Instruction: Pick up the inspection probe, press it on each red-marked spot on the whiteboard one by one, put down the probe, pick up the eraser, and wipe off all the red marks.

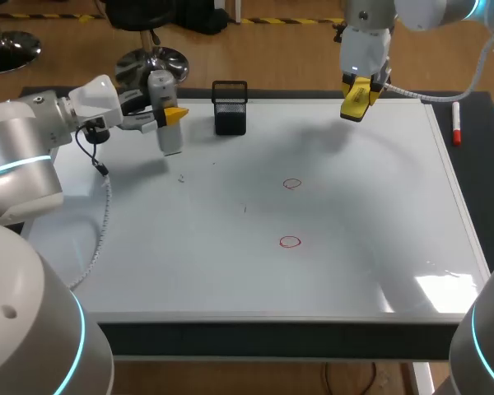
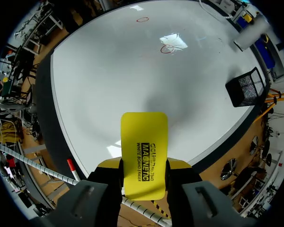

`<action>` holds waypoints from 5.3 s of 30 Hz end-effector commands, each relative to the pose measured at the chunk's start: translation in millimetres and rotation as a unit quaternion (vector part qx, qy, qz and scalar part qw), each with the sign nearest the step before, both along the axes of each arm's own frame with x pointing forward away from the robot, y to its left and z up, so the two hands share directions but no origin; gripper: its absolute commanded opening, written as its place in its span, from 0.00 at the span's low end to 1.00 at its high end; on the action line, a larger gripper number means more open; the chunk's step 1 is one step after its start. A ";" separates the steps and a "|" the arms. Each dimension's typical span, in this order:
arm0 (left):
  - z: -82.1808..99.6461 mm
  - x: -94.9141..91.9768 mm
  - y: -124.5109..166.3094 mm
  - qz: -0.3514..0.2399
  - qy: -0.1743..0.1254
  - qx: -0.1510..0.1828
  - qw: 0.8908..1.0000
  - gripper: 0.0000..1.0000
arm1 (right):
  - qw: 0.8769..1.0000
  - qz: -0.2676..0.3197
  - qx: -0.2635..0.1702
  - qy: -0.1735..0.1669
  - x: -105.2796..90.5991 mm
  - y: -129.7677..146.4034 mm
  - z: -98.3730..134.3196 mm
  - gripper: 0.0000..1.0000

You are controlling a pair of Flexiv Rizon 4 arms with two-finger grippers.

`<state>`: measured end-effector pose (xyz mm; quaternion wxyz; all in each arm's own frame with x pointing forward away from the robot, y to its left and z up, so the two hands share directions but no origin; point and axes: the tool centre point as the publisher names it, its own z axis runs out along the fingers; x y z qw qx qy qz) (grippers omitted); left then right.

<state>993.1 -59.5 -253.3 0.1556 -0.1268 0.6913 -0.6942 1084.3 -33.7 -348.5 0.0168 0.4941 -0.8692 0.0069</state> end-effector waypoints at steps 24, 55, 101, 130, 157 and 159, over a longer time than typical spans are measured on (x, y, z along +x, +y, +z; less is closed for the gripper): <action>38.9 -31.3 -113.0 -0.186 -0.013 -0.037 0.982 0.00 | 1.000 0.001 -0.002 0.000 0.2 -0.8 1.8 0.00; 6.3 -53.7 -220.5 -0.335 0.039 -0.034 0.941 0.00 | 1.000 0.001 -0.002 0.000 0.2 -0.8 1.8 0.00; -38.8 -80.9 -255.5 -0.395 0.053 -0.039 0.917 0.00 | 1.000 0.001 -0.002 0.000 0.2 -0.8 1.8 0.00; -45.7 -81.9 -258.6 -0.402 0.058 -0.035 0.913 0.00 | 1.000 0.001 -0.002 0.000 0.2 -0.8 1.8 0.00; -52.7 -83.7 -256.9 -0.402 0.063 -0.029 0.913 0.00 | 1.000 0.001 -0.002 0.000 0.2 -0.8 1.8 0.00; -52.8 -83.8 -256.9 -0.402 0.063 -0.029 0.913 0.00 | 1.000 0.001 -0.002 0.000 0.2 -0.8 1.8 0.00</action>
